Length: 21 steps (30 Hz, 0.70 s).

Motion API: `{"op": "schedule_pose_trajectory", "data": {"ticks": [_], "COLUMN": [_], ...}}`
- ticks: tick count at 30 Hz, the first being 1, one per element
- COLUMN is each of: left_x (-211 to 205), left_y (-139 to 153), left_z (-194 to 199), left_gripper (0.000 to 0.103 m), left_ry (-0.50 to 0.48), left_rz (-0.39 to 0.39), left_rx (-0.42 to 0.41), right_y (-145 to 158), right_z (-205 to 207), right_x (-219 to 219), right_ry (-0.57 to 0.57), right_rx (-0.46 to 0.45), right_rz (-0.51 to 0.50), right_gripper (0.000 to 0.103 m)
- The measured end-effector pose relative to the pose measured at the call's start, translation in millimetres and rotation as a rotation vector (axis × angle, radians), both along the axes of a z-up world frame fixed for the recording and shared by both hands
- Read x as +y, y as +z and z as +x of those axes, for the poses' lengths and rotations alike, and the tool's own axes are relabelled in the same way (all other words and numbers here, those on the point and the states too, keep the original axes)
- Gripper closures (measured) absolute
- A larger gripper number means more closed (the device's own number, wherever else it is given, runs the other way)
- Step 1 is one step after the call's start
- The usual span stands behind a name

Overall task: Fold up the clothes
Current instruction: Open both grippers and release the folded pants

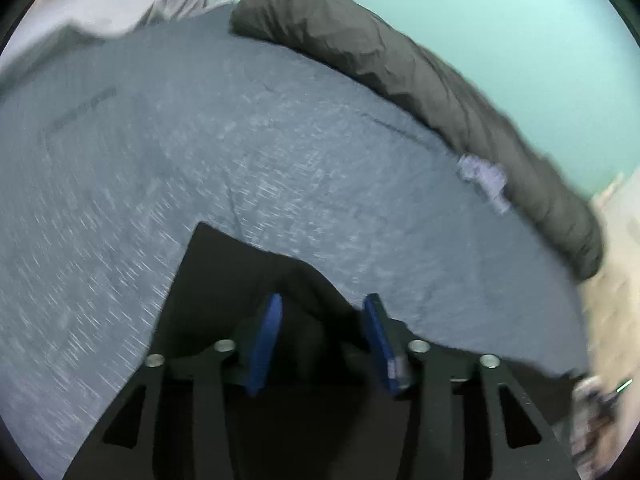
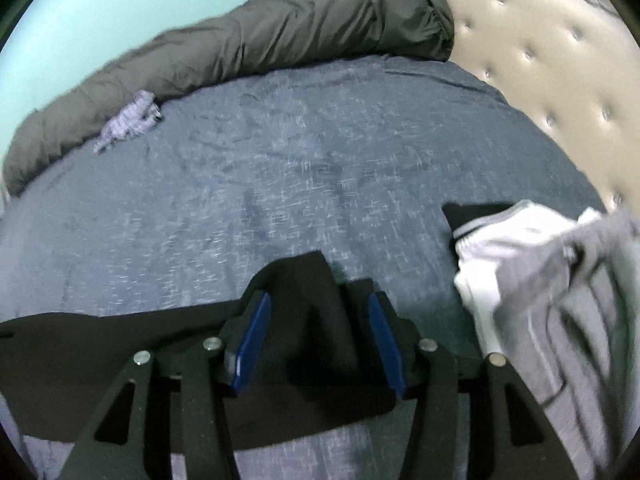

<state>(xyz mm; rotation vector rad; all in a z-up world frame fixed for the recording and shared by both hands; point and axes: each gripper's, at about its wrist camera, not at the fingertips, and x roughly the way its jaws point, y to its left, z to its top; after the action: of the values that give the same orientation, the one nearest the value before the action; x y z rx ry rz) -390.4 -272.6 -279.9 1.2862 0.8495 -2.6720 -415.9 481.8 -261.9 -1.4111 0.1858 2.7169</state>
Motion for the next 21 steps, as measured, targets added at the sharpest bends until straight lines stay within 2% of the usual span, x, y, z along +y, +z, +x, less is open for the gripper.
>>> {"op": "schedule_pose_trajectory", "data": {"ticks": [4,8,12,16,20,21], "left_x": [-7.1,5.8,36.2,67.2,94.6,98.3], "left_y": [14.7,22.1,11.7,-8.4,-22.4,-26.8], "left_z": [10.9,34.5,59.8,77.1,99.4,103.8], "left_gripper": [0.049,0.048,0.048,0.048,0.048,0.048], "left_ry": [0.028,0.005,-0.058,-0.094,-0.068,-0.056], "left_rz": [-0.06,-0.074,-0.099,-0.08,-0.078,-0.058], "left_rx": [-0.005,0.011,0.031,0.038,0.083,0.088], "right_y": [-12.1,-23.1,-39.3,-50.8,-58.2,-58.1], "right_z": [16.5,29.7,25.8,20.7,17.3,17.6], "right_x": [6.2,14.5,22.3,27.7,27.2,27.0], "right_ry": [-0.007,-0.037,-0.092,-0.134,-0.134,-0.134], "right_rx": [-0.017,-0.025,-0.051,-0.046,-0.036,-0.021], "right_rz": [-0.049,-0.14,-0.228,-0.288,-0.265,-0.266], "right_gripper": [0.051,0.051,0.051,0.051,0.051,0.058]}}
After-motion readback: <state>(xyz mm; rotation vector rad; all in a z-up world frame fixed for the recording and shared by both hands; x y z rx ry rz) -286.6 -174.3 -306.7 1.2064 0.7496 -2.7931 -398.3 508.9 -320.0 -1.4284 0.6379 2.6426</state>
